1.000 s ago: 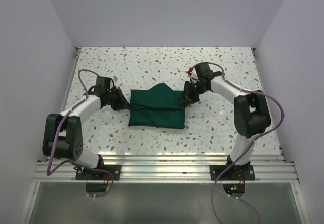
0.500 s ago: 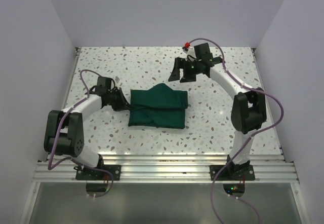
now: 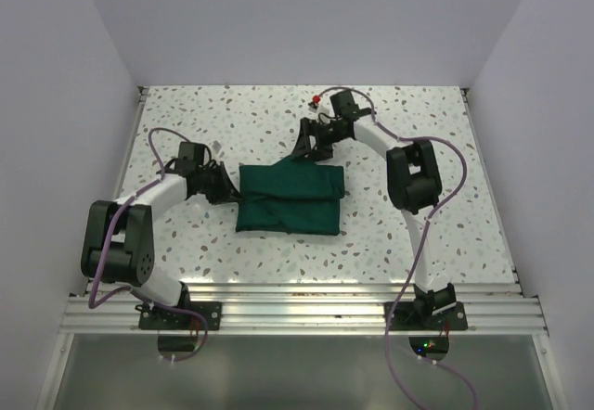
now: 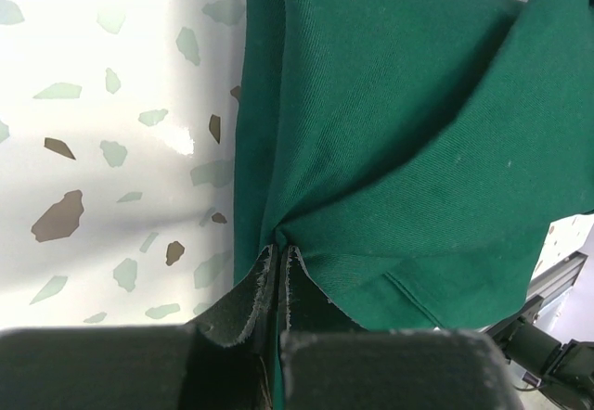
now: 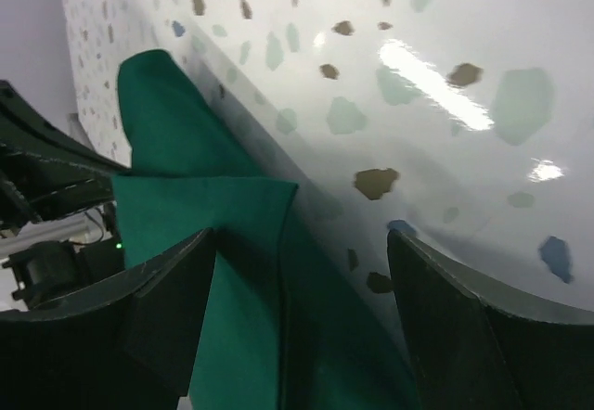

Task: Prepare the surgical pack

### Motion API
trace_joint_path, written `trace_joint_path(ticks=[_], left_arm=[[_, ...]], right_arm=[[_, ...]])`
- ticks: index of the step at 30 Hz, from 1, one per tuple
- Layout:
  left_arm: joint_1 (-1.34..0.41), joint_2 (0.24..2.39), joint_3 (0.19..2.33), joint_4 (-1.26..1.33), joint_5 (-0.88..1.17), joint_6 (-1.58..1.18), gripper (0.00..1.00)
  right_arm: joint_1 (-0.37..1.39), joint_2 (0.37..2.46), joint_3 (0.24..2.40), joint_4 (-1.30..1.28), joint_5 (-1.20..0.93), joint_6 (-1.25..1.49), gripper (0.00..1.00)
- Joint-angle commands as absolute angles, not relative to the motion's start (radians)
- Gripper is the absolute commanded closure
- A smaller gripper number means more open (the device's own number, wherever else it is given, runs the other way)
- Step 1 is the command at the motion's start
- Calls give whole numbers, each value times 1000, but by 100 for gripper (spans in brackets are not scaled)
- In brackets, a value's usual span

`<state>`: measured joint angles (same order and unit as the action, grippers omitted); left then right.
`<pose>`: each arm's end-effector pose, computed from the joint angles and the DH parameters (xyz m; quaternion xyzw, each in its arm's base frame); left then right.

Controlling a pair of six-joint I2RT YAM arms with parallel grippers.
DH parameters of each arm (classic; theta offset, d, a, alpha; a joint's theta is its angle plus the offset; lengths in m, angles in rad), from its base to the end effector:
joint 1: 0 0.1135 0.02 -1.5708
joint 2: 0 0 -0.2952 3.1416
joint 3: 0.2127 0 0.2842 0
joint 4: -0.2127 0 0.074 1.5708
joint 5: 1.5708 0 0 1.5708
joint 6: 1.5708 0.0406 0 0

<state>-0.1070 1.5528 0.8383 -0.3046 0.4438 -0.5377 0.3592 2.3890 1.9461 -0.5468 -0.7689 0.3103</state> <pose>0.3182 -0.0517 0.1777 -0.1420 0.9297 -0.2850 0.1849 0.5226 0.2264 0.1642 -0.1291 0.8853 0.4266 0.1328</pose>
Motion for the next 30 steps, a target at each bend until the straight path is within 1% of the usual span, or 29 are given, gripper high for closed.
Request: trace_joint_path(ticks=[1, 8, 12, 15, 17, 20, 21, 24, 25, 28, 30], left_arm=[[-112, 1568, 815, -314, 445, -506, 100], [-112, 1565, 818, -325, 440, -495, 100], [-112, 1549, 822, -340, 426, -488, 100], [-112, 1536, 818, -344, 420, -491, 100], [-112, 1532, 812, -345, 423, -495, 100], [-112, 1523, 802, -338, 431, -508, 98], [-112, 1519, 801, -337, 431, -512, 98], [-110, 1499, 805, -354, 419, -520, 87], [-109, 1491, 808, -360, 413, -522, 81], [-104, 1462, 827, -420, 350, -537, 76], [-103, 1439, 859, -498, 281, -552, 70]], right_arm=[[390, 2342, 1965, -503, -880, 333, 23], [403, 2284, 1885, -423, -920, 393, 33], [407, 2247, 1870, -437, -904, 390, 56], [405, 2201, 1858, -428, -879, 394, 66], [405, 2183, 1873, -433, -876, 399, 67], [408, 2158, 1907, -460, -888, 400, 76], [407, 2146, 1911, -468, -891, 402, 83], [411, 2097, 1899, -497, -911, 405, 88], [417, 2079, 1882, -497, -917, 408, 88], [446, 1979, 1780, -500, -925, 411, 89], [484, 1930, 1688, -523, -927, 399, 90]])
